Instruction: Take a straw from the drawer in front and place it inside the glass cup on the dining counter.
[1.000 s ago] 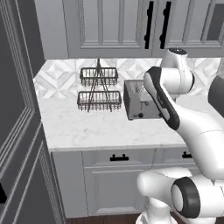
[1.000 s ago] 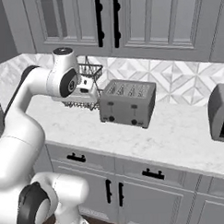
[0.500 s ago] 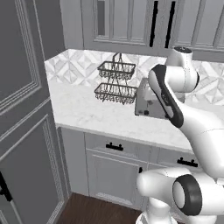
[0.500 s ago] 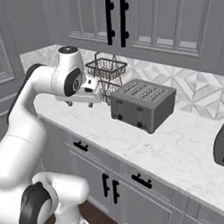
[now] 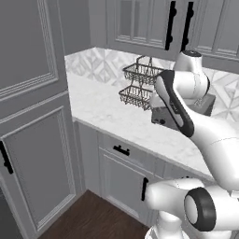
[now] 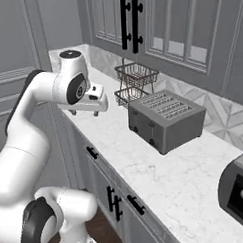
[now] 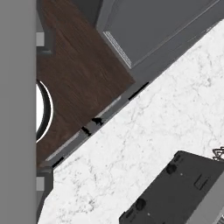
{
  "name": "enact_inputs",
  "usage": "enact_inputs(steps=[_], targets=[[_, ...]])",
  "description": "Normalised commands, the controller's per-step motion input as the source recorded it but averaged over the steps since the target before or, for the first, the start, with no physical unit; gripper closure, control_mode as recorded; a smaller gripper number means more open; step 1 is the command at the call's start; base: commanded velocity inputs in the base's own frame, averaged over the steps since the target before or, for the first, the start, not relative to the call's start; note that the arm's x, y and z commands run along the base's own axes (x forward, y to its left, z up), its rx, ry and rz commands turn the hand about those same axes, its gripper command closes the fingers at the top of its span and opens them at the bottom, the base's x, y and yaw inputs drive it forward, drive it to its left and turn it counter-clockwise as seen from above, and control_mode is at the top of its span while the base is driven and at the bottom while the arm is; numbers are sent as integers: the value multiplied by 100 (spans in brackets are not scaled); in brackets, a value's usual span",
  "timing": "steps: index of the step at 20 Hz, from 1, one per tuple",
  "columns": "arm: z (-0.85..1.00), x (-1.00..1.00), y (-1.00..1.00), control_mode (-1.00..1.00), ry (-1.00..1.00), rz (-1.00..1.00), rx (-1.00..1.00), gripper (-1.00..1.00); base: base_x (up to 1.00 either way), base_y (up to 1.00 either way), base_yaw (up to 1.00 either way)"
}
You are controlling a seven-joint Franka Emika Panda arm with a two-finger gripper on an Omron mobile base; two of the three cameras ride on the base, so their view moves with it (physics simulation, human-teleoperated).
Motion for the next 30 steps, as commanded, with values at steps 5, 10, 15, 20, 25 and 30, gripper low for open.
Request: enact_inputs(steps=[5, 10, 15, 20, 25, 30], targets=[[0, 0, 0, 100, 0, 0, 0, -100, 0, -80, 38], [0, 0, 0, 100, 0, 0, 0, -100, 7, -60, 40], [0, 0, 0, 100, 0, 0, 0, -100, 18, -48, 37], [-15, 26, 4, -100, 6, 21, 1, -100, 0, 0, 0], [-43, 40, 73, -100, 1, 2, -18, -100, 0, 0, 0], [-64, 41, 75, -100, 0, 0, -31, -100, 0, 0, 0]])
